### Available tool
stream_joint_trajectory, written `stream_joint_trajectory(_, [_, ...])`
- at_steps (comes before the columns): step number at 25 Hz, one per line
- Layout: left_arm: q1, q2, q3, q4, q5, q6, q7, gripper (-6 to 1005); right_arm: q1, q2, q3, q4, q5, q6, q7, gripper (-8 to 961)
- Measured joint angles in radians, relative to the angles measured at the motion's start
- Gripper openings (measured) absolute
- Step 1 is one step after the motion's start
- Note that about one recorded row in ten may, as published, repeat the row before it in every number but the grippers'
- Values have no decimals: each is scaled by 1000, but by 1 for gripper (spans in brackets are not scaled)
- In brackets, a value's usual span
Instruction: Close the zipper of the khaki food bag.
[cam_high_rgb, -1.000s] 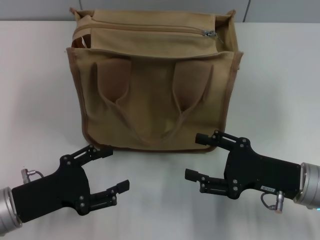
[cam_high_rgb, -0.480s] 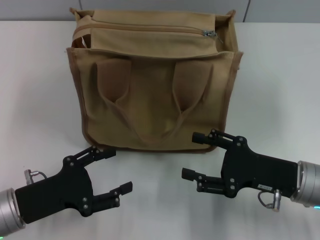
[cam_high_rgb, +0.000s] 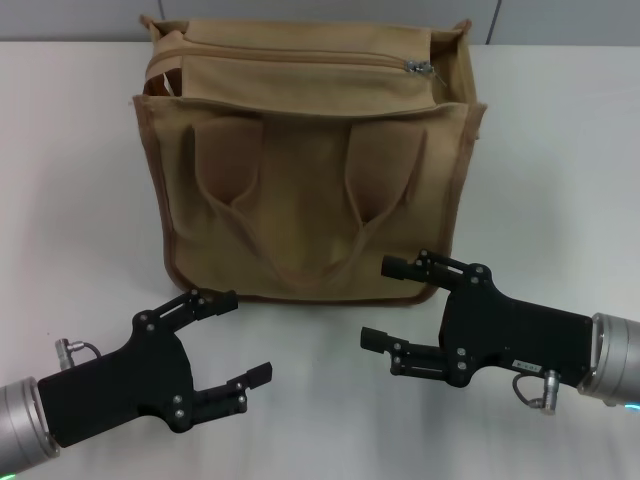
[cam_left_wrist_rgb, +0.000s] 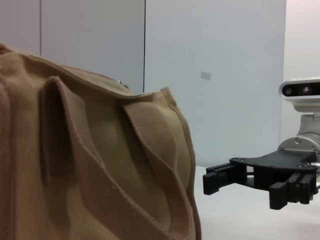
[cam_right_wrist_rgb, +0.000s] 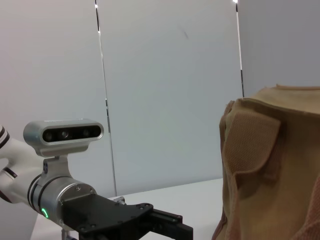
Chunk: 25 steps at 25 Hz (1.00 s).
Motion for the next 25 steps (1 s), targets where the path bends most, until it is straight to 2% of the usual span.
stream_joint_trajectory(25, [-11, -1, -1, -9, 0, -27, 1, 840, 24, 2, -4, 12, -3, 36, 0, 801])
